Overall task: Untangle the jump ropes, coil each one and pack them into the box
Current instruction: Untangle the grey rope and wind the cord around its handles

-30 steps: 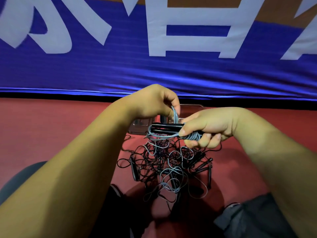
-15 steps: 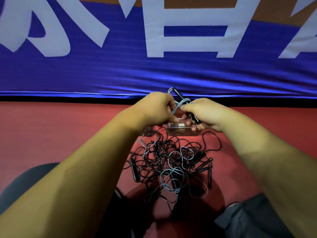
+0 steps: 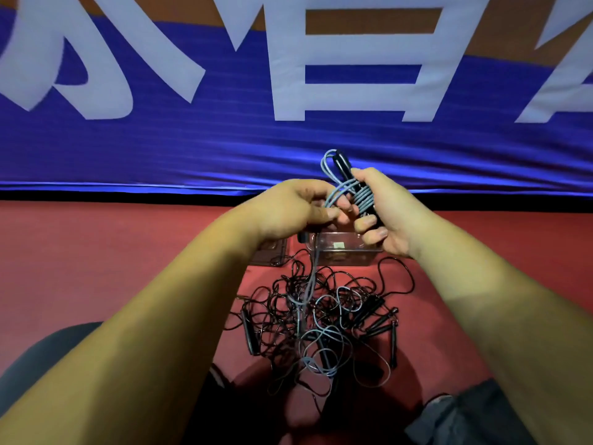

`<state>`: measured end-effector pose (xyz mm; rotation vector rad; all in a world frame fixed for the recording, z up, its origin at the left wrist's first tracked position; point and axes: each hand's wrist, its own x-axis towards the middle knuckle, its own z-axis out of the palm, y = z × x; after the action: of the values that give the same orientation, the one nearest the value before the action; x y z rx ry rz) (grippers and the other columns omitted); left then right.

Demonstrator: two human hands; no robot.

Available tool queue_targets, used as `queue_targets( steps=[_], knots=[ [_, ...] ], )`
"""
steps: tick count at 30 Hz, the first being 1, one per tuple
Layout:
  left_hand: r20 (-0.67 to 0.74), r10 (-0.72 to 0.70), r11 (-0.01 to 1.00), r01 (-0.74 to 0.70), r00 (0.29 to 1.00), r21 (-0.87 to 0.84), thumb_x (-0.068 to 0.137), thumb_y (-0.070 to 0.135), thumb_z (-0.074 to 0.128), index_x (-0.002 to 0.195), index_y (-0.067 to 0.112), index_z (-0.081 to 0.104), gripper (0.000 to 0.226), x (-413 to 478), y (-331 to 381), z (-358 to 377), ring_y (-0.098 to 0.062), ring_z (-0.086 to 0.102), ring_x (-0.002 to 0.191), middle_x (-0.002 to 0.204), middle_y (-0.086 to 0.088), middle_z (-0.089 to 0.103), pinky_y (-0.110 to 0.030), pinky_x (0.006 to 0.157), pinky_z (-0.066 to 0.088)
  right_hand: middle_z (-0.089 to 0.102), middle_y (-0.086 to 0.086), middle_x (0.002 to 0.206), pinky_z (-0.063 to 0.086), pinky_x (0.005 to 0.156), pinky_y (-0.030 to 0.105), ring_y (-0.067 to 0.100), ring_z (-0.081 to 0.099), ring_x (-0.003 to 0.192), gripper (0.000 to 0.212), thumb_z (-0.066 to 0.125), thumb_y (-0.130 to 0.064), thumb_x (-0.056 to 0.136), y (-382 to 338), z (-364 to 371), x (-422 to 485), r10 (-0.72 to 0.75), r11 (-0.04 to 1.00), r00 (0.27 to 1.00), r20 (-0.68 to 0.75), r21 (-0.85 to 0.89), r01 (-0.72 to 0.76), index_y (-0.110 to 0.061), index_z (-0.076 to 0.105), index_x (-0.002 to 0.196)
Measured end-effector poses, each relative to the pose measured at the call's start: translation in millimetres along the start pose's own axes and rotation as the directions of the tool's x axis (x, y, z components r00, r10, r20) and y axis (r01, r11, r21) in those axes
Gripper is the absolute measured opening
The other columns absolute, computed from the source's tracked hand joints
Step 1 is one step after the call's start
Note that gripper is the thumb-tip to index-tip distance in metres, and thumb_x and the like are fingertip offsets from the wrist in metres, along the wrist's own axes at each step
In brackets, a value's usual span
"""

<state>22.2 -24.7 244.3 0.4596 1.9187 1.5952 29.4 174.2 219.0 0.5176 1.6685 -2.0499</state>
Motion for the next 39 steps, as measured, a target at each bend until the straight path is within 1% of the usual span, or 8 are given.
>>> queue_targets(
  steps=[11, 14, 19, 22, 25, 30, 35, 39],
  knots=[
    [-0.172, -0.042, 0.788, 0.139, 0.984, 0.6, 0.089, 0.036, 0.082, 0.086, 0.024, 0.078, 0.013, -1.9, -5.4, -17.5, -0.001, 0.054, 0.056, 0.066, 0.01, 0.068, -0.016, 0.059, 0.045, 0.047, -0.002, 0.073, 0.016, 0.036, 0.014, 0.006, 0.021, 0.047, 0.025, 0.063, -0.048, 0.096, -8.1, 9.3, -20.5, 0.017, 0.998, 0.995, 0.098, -0.066, -0.011, -0.025, 0.057, 0.101],
    [-0.172, -0.077, 0.786, 0.166, 0.982, 0.596, 0.092, 0.033, 0.08, 0.08, 0.024, 0.076, 0.015, 1.4, -13.1, -14.7, 0.003, 0.051, 0.05, 0.06, 0.013, 0.064, -0.01, 0.052, 0.039, 0.048, -0.001, 0.072, 0.015, 0.035, 0.013, 0.005, 0.022, 0.045, 0.021, 0.057, -0.04, 0.1, -5.1, 16.4, -25.4, 0.042, 0.996, 0.987, 0.155, -0.081, -0.03, -0.019, 0.055, 0.094],
    [-0.215, 0.034, 0.826, 0.094, 0.976, 0.556, 0.089, 0.019, 0.081, 0.08, 0.029, 0.077, 0.014, 0.9, -16.1, -15.9, 0.009, 0.057, 0.058, 0.067, 0.018, 0.069, -0.018, 0.066, 0.045, 0.043, -0.005, 0.056, 0.005, 0.036, 0.017, 0.0, 0.023, 0.036, 0.037, 0.044, -0.035, 0.102, -11.7, 19.5, -43.6, 0.176, 0.978, 0.921, 0.347, -0.165, -0.125, -0.012, 0.045, 0.073],
    [-0.064, 0.114, 0.862, -0.067, 0.991, 0.503, 0.087, -0.005, 0.069, 0.09, 0.018, 0.078, 0.025, -4.3, -12.6, -25.6, -0.009, 0.072, 0.08, 0.086, -0.004, 0.078, -0.033, 0.08, 0.057, 0.041, -0.006, 0.052, 0.004, 0.035, 0.018, -0.002, 0.024, 0.034, 0.041, 0.046, -0.038, 0.094, -16.4, 14.5, -54.9, 0.375, 0.904, 0.792, 0.481, -0.379, -0.198, -0.011, 0.052, 0.063],
    [-0.044, 0.025, 0.925, -0.006, 0.999, 0.379, 0.083, -0.003, 0.077, 0.094, 0.007, 0.081, 0.015, -10.2, -8.0, -28.4, -0.018, 0.07, 0.077, 0.093, -0.019, 0.078, -0.032, 0.076, 0.058, 0.045, -0.001, 0.058, 0.006, 0.036, 0.017, 0.0, 0.025, 0.035, 0.04, 0.052, -0.037, 0.095, -11.4, 9.6, -54.2, 0.531, 0.78, 0.727, 0.435, -0.586, -0.219, -0.007, 0.053, 0.069],
    [-0.009, 0.075, 0.849, -0.059, 0.997, 0.525, 0.079, -0.007, 0.076, 0.089, 0.012, 0.081, 0.022, -11.1, -0.8, -12.3, -0.017, 0.073, 0.079, 0.089, -0.006, 0.079, -0.028, 0.077, 0.059, 0.052, 0.009, 0.073, 0.011, 0.042, 0.014, 0.007, 0.024, 0.043, 0.017, 0.057, -0.028, 0.104, 3.3, 4.8, -43.5, 0.515, 0.706, 0.814, 0.269, -0.672, -0.225, -0.018, 0.048, 0.115],
    [-0.052, 0.239, 0.672, -0.127, 0.97, 0.73, 0.078, 0.003, 0.072, 0.087, 0.025, 0.08, 0.025, -12.2, 20.5, -1.7, -0.004, 0.065, 0.071, 0.087, 0.007, 0.07, -0.029, 0.075, 0.055, 0.06, 0.013, 0.072, 0.024, 0.04, 0.016, 0.014, 0.032, 0.045, 0.022, 0.058, -0.028, 0.106, 1.7, 15.5, -43.1, 0.315, 0.711, 0.913, 0.259, -0.702, -0.046, -0.007, 0.056, 0.099],
    [-0.018, 0.338, 0.523, -0.172, 0.941, 0.834, 0.08, 0.005, 0.071, 0.093, 0.028, 0.079, 0.027, -14.0, 26.4, -3.6, -0.01, 0.06, 0.083, 0.093, 0.007, 0.063, -0.03, 0.078, 0.049, 0.072, 0.031, 0.085, 0.052, 0.051, 0.029, 0.028, 0.064, 0.06, 0.05, 0.055, -0.04, 0.108, 6.2, 19.7, -34.1, 0.216, 0.678, 0.951, 0.221, -0.735, 0.017, 0.008, 0.069, 0.105]
  ],
)
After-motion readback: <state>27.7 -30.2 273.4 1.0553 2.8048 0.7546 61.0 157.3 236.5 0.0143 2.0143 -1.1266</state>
